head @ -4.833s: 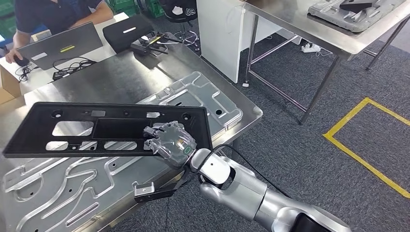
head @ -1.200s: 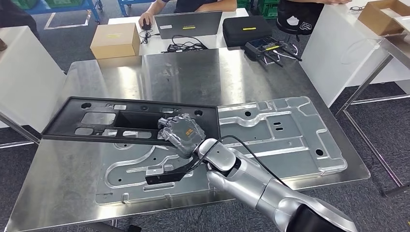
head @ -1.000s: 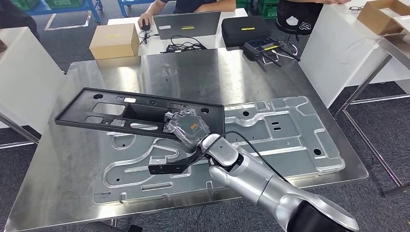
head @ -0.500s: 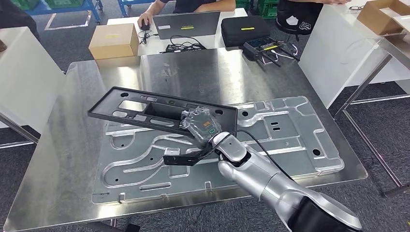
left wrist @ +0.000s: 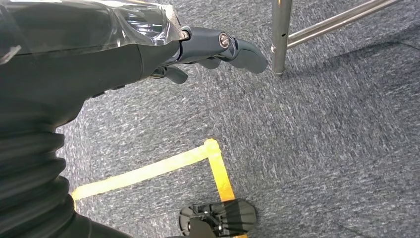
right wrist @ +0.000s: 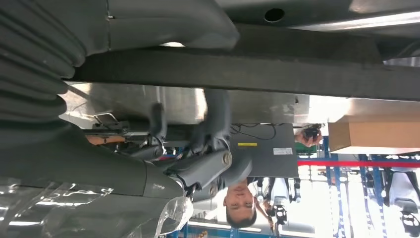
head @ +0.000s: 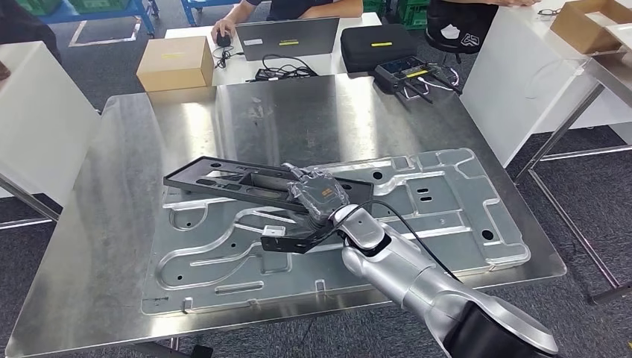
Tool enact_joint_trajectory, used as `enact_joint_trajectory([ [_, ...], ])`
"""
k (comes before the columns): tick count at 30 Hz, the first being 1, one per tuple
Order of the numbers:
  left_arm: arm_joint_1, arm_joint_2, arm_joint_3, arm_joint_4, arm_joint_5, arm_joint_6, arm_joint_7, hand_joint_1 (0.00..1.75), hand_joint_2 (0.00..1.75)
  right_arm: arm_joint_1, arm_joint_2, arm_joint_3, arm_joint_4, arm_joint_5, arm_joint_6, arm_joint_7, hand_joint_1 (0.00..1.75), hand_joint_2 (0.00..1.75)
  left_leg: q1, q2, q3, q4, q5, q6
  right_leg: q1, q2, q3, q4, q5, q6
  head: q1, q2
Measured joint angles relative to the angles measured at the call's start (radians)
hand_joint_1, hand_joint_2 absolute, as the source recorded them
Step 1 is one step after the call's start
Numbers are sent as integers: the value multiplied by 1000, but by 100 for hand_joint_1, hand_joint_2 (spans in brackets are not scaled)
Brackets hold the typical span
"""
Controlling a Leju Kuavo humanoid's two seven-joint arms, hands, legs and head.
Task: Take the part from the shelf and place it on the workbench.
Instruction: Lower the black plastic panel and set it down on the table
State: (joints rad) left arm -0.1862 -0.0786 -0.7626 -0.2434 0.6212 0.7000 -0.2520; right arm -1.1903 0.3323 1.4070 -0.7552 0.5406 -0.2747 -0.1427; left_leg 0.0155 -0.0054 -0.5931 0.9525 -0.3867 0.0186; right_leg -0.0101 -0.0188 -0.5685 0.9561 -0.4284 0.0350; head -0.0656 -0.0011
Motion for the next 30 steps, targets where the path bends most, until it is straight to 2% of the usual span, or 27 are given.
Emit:
enact_joint_trajectory([
  [16, 2, 0, 24, 0, -23, 0, 22, 0, 175, -14, 0, 1, 31, -3, -4, 14, 0, 0, 0, 0, 1, 0, 0, 0, 0, 0, 1, 0, 0, 0, 0, 0],
  [22, 3, 0, 25, 0, -33, 0, 38, 0, 175, -81, 0, -6, 41, -103, -64, 8, 0, 0, 0, 0, 1, 0, 0, 0, 0, 0, 1, 0, 0, 0, 0, 0],
  [27, 4, 0, 25, 0, -33, 0, 36, 0, 175, -93, 0, -2, 44, -46, -28, 12, 0, 0, 0, 0, 1, 0, 0, 0, 0, 0, 1, 0, 0, 0, 0, 0],
  [30, 4, 0, 25, 0, -30, 0, 36, 0, 44, -86, 0, 1, 46, -28, -21, 20, 0, 0, 0, 0, 1, 0, 0, 0, 0, 0, 1, 0, 0, 0, 0, 0],
])
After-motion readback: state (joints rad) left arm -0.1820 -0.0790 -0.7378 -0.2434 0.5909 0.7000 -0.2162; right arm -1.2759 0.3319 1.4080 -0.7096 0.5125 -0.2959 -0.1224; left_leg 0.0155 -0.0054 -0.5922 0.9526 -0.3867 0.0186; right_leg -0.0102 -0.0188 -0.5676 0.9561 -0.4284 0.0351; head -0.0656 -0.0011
